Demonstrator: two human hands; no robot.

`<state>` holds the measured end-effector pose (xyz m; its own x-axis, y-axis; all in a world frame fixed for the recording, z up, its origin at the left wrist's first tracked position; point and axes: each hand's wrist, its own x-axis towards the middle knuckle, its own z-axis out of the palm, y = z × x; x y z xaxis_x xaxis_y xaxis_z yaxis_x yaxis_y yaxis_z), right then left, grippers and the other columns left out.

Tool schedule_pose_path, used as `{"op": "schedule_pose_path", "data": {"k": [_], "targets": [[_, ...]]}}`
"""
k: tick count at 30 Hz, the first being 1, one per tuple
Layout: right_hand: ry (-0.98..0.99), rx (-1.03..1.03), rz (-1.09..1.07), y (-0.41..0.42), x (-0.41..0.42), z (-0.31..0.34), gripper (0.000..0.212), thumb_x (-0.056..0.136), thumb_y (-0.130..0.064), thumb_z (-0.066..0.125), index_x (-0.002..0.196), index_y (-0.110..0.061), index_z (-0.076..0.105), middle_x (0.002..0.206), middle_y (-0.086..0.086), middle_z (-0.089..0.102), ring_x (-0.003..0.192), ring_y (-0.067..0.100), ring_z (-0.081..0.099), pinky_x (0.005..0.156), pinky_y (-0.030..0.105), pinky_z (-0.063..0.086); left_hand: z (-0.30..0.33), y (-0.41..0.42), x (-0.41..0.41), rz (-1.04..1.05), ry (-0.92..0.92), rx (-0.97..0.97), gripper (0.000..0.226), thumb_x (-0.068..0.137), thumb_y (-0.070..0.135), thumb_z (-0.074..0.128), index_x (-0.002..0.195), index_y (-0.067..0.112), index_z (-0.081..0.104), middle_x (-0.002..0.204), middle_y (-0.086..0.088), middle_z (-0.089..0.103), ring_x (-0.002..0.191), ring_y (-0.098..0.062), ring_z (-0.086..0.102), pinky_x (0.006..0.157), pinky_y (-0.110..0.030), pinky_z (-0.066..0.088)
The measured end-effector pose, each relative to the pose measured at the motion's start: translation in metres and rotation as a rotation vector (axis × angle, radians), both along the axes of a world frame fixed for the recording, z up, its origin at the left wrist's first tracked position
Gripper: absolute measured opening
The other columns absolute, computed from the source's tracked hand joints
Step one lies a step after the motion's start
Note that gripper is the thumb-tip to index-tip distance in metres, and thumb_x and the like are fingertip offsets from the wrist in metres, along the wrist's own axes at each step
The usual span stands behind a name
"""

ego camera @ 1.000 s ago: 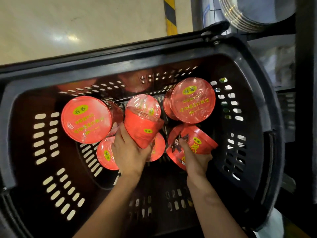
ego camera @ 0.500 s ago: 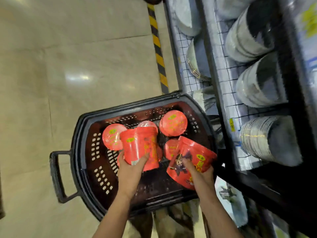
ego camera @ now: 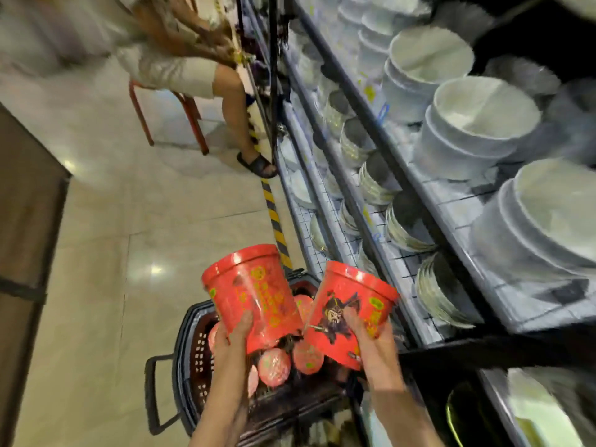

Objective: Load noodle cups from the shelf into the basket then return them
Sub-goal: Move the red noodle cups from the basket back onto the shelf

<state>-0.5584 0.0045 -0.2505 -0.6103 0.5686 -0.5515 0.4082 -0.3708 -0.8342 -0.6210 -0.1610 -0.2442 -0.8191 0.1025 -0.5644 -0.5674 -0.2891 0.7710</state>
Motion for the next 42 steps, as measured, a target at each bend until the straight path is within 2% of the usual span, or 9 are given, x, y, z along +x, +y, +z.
{"op": "schedule_pose_path", "data": {"k": [11,15,19,23,27,32,36,39,42], "targets": [[0.267,0.001,-0.277,-0.066,0.089,0.096,0.071,0.063,-0.037,0.071,0.127,-0.023,0.044,0.110,0.001,0.067,0.097,0.018,0.066,0.064,0.026,0.053,0.094,-0.056,0.032,-0.361,0.145,0.364,0.107,0.021,0.060,0.086,0.111,0.007,0.061,0.103,-0.019,0.069,0.087,-0.026,0.070,0.065,-0.031,0.058],[0.280,0.008,-0.531,-0.109,0.143,0.098,0.059,0.073,-0.023,0.071,0.126,-0.017,0.045,0.110,0.009,0.065,0.093,0.025,0.065,0.070,0.036,0.051,0.117,-0.067,0.052,-0.532,0.137,0.407,0.119,0.024,0.059,0.086,0.125,0.005,0.052,0.114,-0.023,0.064,0.104,-0.034,0.063,0.090,-0.046,0.050],[0.247,0.003,-0.790,-0.149,0.212,0.102,0.048,0.075,-0.018,0.071,0.118,-0.017,0.051,0.113,0.015,0.064,0.091,0.027,0.064,0.077,0.037,0.049,0.122,-0.066,0.096,-0.704,0.062,0.416,0.093,0.048,0.056,0.074,0.125,0.008,0.052,0.100,-0.018,0.069,0.075,-0.025,0.069,0.054,-0.029,0.056],[0.232,0.066,-0.984,-0.182,0.286,0.108,0.073,0.060,-0.030,0.080,0.125,-0.014,0.050,0.109,0.010,0.066,0.078,0.013,0.069,0.063,0.024,0.052,0.126,-0.052,0.152,-0.950,-0.061,0.419,0.080,0.061,0.056,0.070,0.123,0.008,0.053,0.096,-0.018,0.069,0.072,-0.024,0.064,0.050,-0.026,0.051],[0.241,0.104,-1.183,-0.200,0.357,0.110,0.101,0.038,-0.039,0.087,0.128,-0.015,0.049,0.110,0.013,0.067,0.091,0.030,0.067,0.085,0.041,0.051,0.142,-0.033,0.219,-1.142,-0.140,0.518,0.108,0.002,0.045,0.090,0.097,0.007,0.057,0.060,-0.011,0.069,0.044,-0.019,0.064,0.031,-0.025,0.046],[0.322,0.223,-1.357,-0.201,0.433,0.130,0.081,0.050,-0.028,0.080,0.125,-0.012,0.053,0.105,0.014,0.070,0.092,0.032,0.067,0.091,0.045,0.049,0.152,-0.008,0.304,-1.290,-0.207,0.515,0.035,0.094,0.031,0.036,0.109,0.007,0.056,0.067,-0.010,0.071,0.053,-0.018,0.067,0.045,-0.029,0.054],[0.281,0.360,-1.382,-0.181,0.496,0.154,0.097,0.035,-0.046,0.084,0.121,-0.016,0.051,0.103,0.007,0.068,0.095,0.028,0.065,0.096,0.049,0.047,0.178,0.021,0.374,-1.417,-0.123,0.545,0.067,0.065,0.047,0.066,0.118,0.007,0.056,0.074,-0.009,0.072,0.061,-0.022,0.068,0.050,-0.034,0.053],[0.262,0.520,-1.344,-0.157,0.541,0.175,0.111,0.028,-0.061,0.086,0.123,-0.017,0.050,0.107,0.006,0.068,0.098,0.023,0.066,0.092,0.047,0.050,0.193,0.043,0.412,-1.454,0.054,0.606,0.048,0.064,0.042,0.050,0.108,0.022,0.057,0.078,-0.001,0.074,0.067,-0.014,0.069,0.055,-0.027,0.054],[0.274,0.624,-1.294,-0.131,0.576,0.198,0.082,0.057,-0.038,0.079,0.126,-0.017,0.042,0.108,0.002,0.063,0.096,0.016,0.062,0.076,0.033,0.051,0.207,0.070,0.441,-1.445,0.185,0.672,0.044,0.064,0.047,0.051,0.102,0.025,0.057,0.080,0.004,0.073,0.066,-0.008,0.068,0.059,-0.025,0.053]]}}
